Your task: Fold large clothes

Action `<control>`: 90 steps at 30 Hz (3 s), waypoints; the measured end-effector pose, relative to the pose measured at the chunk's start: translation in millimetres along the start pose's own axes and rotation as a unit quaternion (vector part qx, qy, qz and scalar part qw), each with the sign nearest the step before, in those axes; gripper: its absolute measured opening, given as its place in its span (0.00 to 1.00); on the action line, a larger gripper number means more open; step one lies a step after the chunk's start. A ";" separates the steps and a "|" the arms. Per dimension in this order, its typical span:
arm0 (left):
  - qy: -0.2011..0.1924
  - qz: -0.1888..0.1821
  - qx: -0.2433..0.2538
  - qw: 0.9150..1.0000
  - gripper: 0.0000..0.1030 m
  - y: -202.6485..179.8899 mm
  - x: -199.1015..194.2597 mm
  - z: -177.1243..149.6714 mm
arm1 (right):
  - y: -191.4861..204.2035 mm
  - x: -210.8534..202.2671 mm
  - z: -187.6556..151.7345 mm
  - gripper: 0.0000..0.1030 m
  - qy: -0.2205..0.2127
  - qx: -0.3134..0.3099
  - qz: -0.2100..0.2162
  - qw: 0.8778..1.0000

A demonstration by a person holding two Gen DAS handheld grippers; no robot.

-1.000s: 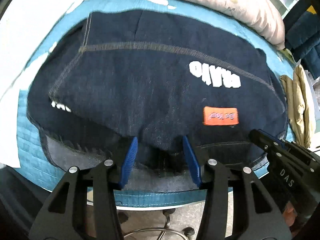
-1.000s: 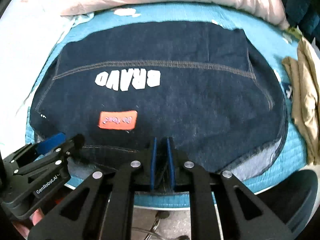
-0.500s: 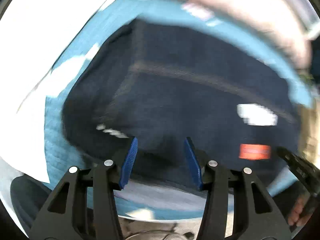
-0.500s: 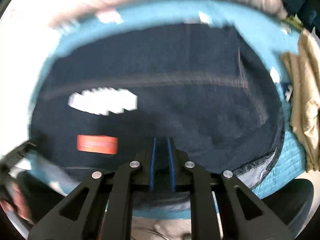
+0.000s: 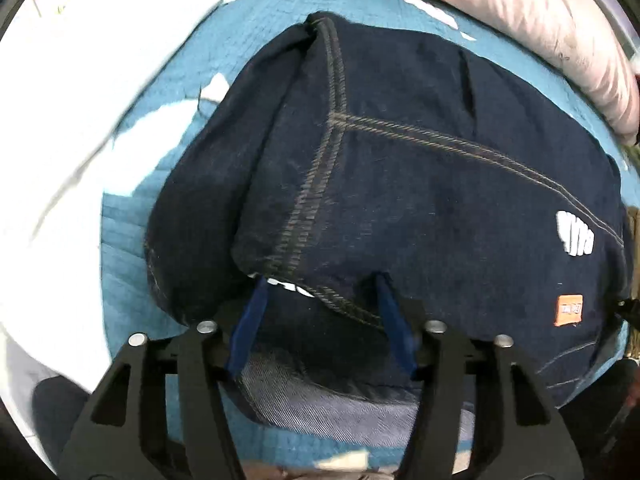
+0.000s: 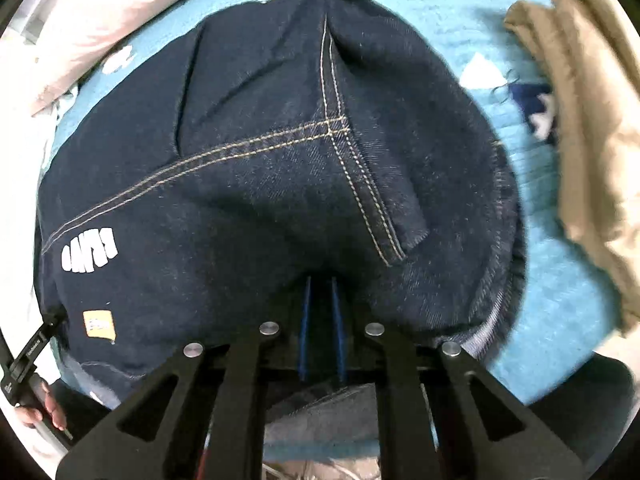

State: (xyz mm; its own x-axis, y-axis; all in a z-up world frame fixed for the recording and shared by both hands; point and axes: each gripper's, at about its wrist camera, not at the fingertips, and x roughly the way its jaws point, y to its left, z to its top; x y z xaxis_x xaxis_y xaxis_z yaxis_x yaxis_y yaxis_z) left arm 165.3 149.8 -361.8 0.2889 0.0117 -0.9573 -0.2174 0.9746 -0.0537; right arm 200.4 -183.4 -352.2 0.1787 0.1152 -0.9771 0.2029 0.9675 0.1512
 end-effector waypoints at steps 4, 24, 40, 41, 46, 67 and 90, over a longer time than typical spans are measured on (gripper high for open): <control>-0.054 -0.027 -0.016 0.998 0.36 -6.1 -45.6 -0.1 | 19.2 -54.1 3.8 0.12 -0.089 -0.014 0.061 0.994; -0.103 -0.139 0.054 0.984 0.36 -111.1 5.0 84.3 | 157.9 -9.2 35.6 0.13 -0.158 -0.121 0.091 0.976; 0.020 0.060 -0.003 0.998 0.17 -41.9 52.4 125.0 | 92.6 9.0 75.7 0.08 -0.068 -0.089 -0.078 0.991; 0.023 0.014 -0.029 0.999 0.17 -27.0 57.0 124.7 | 62.0 28.8 81.9 0.08 -0.039 -0.047 -0.024 0.998; -0.005 0.059 -0.049 0.997 0.03 0.8 23.5 132.1 | 28.6 -0.8 86.5 0.02 -0.069 -0.038 -0.073 0.994; 0.009 -0.093 -0.007 0.996 0.04 -76.0 63.4 164.9 | 95.4 49.8 122.3 0.00 -0.050 -0.073 0.035 0.995; -0.139 -0.165 0.036 0.976 0.02 -159.0 62.7 110.0 | 140.1 45.4 57.8 0.00 -0.216 -0.080 0.135 0.964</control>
State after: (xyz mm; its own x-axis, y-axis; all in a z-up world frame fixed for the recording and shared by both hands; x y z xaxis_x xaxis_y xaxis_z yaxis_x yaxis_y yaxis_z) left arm 320.6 20.2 -382.1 0.5767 -0.2546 -0.7763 -0.0069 0.9486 -0.3163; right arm 292.6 -55.7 -366.7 0.5953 0.2969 -0.7466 -0.0514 0.9414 0.3334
